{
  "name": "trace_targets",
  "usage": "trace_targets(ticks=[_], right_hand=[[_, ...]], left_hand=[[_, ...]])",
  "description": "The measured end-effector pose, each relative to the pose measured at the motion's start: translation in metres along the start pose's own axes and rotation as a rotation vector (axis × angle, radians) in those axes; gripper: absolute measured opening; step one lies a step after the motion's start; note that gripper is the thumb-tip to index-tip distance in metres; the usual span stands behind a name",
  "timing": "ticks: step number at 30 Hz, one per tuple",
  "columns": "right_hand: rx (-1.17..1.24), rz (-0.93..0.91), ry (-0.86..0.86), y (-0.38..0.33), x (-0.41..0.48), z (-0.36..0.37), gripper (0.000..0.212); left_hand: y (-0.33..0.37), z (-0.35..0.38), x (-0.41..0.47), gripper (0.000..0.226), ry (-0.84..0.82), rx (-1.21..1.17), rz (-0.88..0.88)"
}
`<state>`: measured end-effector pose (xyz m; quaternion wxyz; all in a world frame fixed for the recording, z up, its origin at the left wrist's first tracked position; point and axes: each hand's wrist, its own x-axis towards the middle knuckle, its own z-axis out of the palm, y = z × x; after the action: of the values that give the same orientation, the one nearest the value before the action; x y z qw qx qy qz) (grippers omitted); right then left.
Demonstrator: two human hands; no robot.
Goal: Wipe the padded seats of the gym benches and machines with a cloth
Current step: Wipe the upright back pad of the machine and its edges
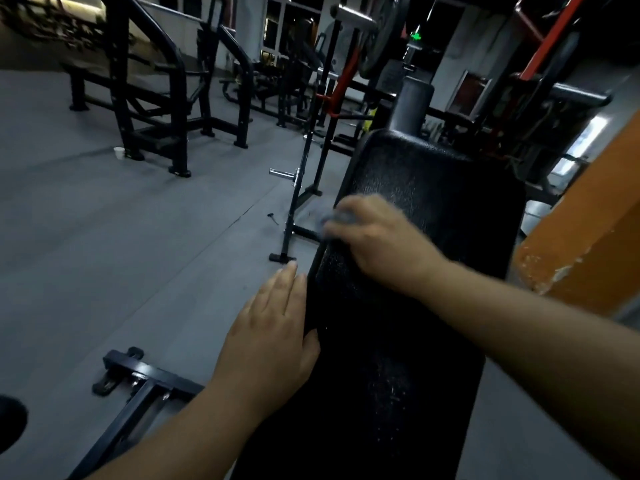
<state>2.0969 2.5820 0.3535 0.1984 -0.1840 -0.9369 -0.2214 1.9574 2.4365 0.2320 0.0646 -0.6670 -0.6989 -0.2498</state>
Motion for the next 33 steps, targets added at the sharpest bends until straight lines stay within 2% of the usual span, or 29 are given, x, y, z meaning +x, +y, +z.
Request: trace_targets(ticks=[1, 3, 4, 5, 6, 8, 10, 13, 14, 17, 18, 19, 22, 24, 26, 29, 31, 33], right_hand=[[-0.045, 0.106, 0.071, 0.024, 0.013, -0.013, 0.035], [-0.098, 0.466, 0.220, 0.070, 0.043, -0.029, 0.044], [-0.106, 0.596, 0.241, 0.075, 0.055, -0.026, 0.046], [-0.117, 0.631, 0.234, 0.064, 0.062, -0.018, 0.046], [-0.110, 0.593, 0.216, 0.045, 0.060, -0.006, 0.047], [-0.049, 0.360, 0.168, -0.003, 0.028, 0.017, 0.047], [0.105, 0.177, 0.097, -0.045, -0.030, 0.024, 0.036], [0.109, -0.016, -0.009, -0.052, -0.077, 0.010, 0.028], [0.096, 0.020, 0.027, -0.042, -0.074, 0.007, 0.028], [0.067, 0.475, 0.245, -0.025, -0.033, 0.012, 0.036], [0.075, 0.534, 0.272, -0.038, -0.028, 0.020, 0.036], [0.094, 0.492, 0.241, -0.059, -0.037, 0.031, 0.033], [0.131, 0.151, 0.026, -0.119, -0.109, 0.043, 0.030], [0.098, 0.052, -0.050, -0.120, -0.131, 0.029, 0.031], [0.008, 0.134, 0.033, -0.100, -0.111, 0.021, 0.027], [-0.081, 0.411, 0.205, -0.084, -0.061, 0.027, 0.025], [0.034, 0.462, 0.180, -0.107, -0.058, 0.038, 0.027], [0.096, 0.360, 0.065, -0.137, -0.085, 0.043, 0.024]], left_hand=[[0.000, 0.000, 0.000, 0.071, 0.000, 0.002, 0.006], [0.000, 0.002, -0.001, 0.071, 0.006, 0.005, 0.020], [-0.001, 0.003, 0.000, 0.072, 0.016, 0.012, 0.022], [-0.003, 0.004, 0.001, 0.072, 0.014, 0.019, 0.018], [-0.005, 0.004, 0.002, 0.072, 0.006, 0.024, 0.009], [-0.009, 0.006, 0.000, 0.073, -0.006, 0.031, -0.015], [-0.010, 0.008, -0.004, 0.073, -0.030, 0.024, -0.021], [-0.014, 0.008, -0.014, 0.072, -0.058, 0.020, -0.018], [-0.014, 0.007, -0.018, 0.072, -0.067, 0.025, -0.014], [-0.014, 0.010, -0.027, 0.072, -0.073, 0.044, -0.009], [-0.012, 0.012, -0.029, 0.072, -0.078, 0.043, -0.013], [-0.010, 0.013, -0.032, 0.073, -0.086, 0.032, -0.020], [-0.006, 0.015, -0.041, 0.074, -0.100, 0.000, -0.033], [-0.005, 0.015, -0.049, 0.073, -0.118, -0.009, -0.023], [-0.006, 0.014, -0.055, 0.073, -0.119, -0.021, -0.015], [-0.004, 0.014, -0.062, 0.073, -0.113, -0.021, -0.022], [-0.003, 0.015, -0.068, 0.076, -0.114, -0.041, -0.030], [-0.002, 0.016, -0.074, 0.079, -0.131, -0.047, -0.035]])
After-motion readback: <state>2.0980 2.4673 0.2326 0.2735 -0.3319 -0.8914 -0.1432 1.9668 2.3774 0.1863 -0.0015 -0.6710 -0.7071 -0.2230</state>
